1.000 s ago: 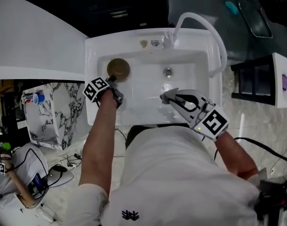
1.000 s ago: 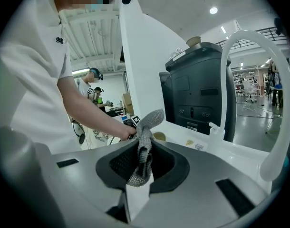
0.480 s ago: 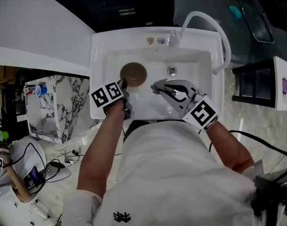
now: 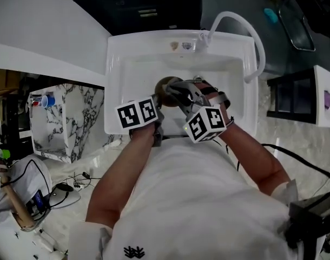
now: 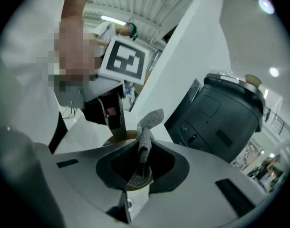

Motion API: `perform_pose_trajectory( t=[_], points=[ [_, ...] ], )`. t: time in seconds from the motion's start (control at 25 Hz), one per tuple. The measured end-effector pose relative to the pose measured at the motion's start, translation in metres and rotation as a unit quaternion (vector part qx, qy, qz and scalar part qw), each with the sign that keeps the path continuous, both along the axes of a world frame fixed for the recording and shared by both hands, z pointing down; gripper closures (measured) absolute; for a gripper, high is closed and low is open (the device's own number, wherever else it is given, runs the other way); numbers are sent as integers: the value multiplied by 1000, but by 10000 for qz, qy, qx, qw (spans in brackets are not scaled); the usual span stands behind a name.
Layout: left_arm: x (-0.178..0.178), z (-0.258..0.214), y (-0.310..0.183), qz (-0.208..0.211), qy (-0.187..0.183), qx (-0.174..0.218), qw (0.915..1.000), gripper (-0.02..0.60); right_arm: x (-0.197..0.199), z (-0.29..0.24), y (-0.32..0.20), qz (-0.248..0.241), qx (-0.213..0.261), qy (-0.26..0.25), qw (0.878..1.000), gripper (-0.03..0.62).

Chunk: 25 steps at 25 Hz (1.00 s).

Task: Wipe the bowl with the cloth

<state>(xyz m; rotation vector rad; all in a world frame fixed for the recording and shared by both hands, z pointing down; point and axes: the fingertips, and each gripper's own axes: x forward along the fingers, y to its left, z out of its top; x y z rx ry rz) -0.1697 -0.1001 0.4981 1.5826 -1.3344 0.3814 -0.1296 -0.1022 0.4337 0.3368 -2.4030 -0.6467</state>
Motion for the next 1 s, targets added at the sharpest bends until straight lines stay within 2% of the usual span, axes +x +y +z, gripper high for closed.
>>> perform_pose_trajectory(
  t=[0.08, 0.16, 0.28, 0.48, 0.68, 0.8, 1.0],
  points=[
    [5, -1, 0, 83, -9, 20, 10000, 563, 2, 15, -8, 32, 488, 622, 9969, 551],
    [8, -3, -1, 112, 28, 44, 9999, 563, 9, 29, -14, 130, 771, 1175, 9900, 551],
    [12, -7, -4, 175, 90, 105, 9998, 563, 21, 45, -12, 297, 669, 1562, 9850, 551],
    [21, -12, -11, 314, 80, 212, 9993, 563, 30, 60, -1, 388, 80, 1589, 9865, 551],
    [31, -16, -15, 536, -69, 274, 9982, 563, 27, 61, 14, 201, -247, 1515, 9879, 551],
    [39, -18, -15, 734, -130, 296, 9968, 563, 25, 59, 14, 129, -261, 1534, 9877, 551],
    [48, -21, -16, 965, -292, 355, 9943, 563, 22, 48, 2, 215, 23, 1518, 9882, 551]
  ],
)
